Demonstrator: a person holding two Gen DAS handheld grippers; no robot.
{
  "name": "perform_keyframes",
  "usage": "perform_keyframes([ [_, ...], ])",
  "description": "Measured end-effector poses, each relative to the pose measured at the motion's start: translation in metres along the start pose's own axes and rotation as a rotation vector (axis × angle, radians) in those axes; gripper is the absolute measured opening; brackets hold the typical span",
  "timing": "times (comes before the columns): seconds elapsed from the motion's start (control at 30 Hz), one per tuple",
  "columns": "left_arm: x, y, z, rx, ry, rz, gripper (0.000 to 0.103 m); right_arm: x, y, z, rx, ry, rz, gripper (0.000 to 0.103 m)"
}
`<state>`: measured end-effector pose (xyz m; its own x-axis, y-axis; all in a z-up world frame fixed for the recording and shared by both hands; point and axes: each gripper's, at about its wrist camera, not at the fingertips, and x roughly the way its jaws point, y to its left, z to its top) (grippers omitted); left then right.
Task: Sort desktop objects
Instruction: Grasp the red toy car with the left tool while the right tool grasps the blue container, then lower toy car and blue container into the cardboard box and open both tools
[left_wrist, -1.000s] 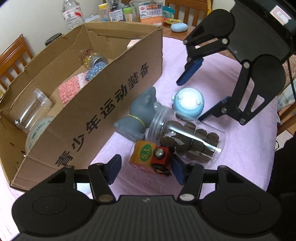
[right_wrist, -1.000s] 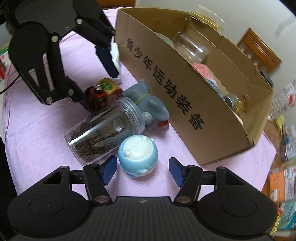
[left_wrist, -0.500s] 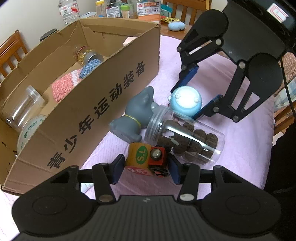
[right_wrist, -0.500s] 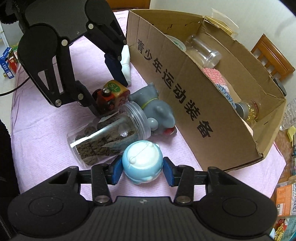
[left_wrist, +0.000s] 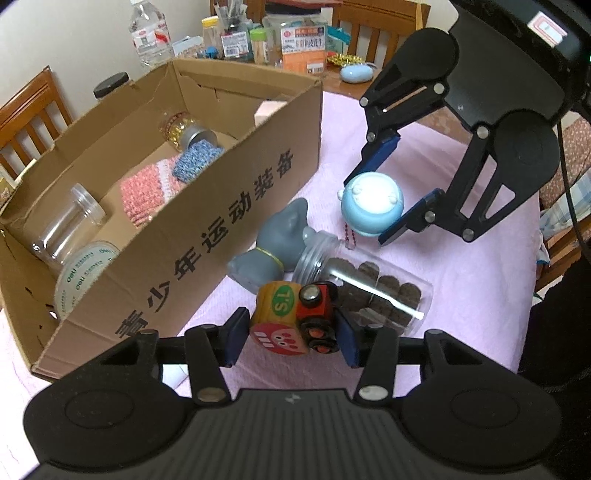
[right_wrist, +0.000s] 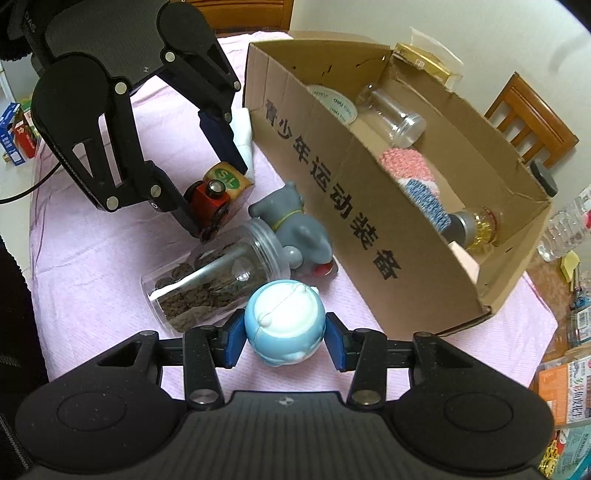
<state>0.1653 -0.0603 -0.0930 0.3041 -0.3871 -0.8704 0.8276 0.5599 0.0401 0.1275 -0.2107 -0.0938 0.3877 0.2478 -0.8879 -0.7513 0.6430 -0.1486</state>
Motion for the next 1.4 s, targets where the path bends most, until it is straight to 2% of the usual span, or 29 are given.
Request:
perform_keyframes([
  [0.53,-0.042,-0.005,0.017,-0.007,-0.034,0.041,0.049,-0.035,0.000,0.016,0.021,-0.062,-0.038,0.050],
  [0.83,-0.066,0.003,0.034,-0.021,-0.095,0.084,0.050,-0.061,-0.015,0.033,0.115,-0.119,-0.056,0.050],
  [1.4,-0.084,0.041,0.066,-0.085,-0.166,0.159,0.050,-0.068,-0.063,0.057,0.324,-0.123,-0.122,0.050],
])
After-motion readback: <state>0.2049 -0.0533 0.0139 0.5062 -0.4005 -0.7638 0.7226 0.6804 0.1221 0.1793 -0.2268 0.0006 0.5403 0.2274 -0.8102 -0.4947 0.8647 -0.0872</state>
